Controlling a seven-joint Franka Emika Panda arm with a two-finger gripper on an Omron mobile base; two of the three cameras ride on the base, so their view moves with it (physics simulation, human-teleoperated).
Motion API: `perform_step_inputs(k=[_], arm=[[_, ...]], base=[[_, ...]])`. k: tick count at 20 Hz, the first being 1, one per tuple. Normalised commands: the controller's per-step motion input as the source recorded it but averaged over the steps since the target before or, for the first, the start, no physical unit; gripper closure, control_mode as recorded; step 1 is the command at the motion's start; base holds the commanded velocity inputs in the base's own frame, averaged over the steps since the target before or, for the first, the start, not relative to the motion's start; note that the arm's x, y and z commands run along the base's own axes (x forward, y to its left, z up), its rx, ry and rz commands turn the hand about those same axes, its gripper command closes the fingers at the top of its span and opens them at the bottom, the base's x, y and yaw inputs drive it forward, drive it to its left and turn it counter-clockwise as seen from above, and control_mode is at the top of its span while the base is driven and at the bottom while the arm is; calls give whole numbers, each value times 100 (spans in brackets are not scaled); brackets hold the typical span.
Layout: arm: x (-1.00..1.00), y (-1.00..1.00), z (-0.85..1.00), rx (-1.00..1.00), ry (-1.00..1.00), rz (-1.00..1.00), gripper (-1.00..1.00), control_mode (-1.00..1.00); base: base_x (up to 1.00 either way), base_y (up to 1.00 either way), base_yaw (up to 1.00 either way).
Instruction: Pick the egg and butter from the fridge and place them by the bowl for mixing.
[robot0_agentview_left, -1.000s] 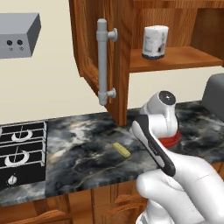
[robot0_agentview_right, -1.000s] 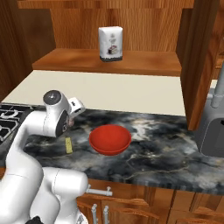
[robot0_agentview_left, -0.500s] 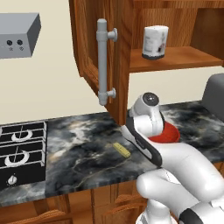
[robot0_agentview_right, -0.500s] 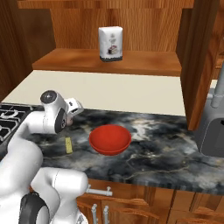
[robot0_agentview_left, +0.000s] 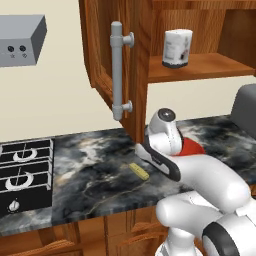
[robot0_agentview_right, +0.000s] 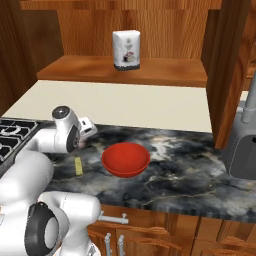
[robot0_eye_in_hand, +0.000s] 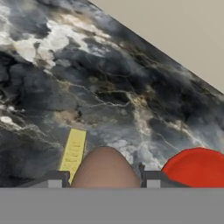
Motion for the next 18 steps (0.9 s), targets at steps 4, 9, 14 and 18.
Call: perform_step_inputs(k=[4, 9, 14, 18], arm=[[25, 0, -47, 0, 9, 0, 100, -100], [34, 0, -43, 0, 4, 0, 100, -100], [42, 0, -24, 0, 0, 0, 100, -100], [37, 0, -29, -1, 0, 0, 100, -100]], base=[[0, 0, 0], [0, 0, 0], [0, 0, 0], [0, 0, 0]])
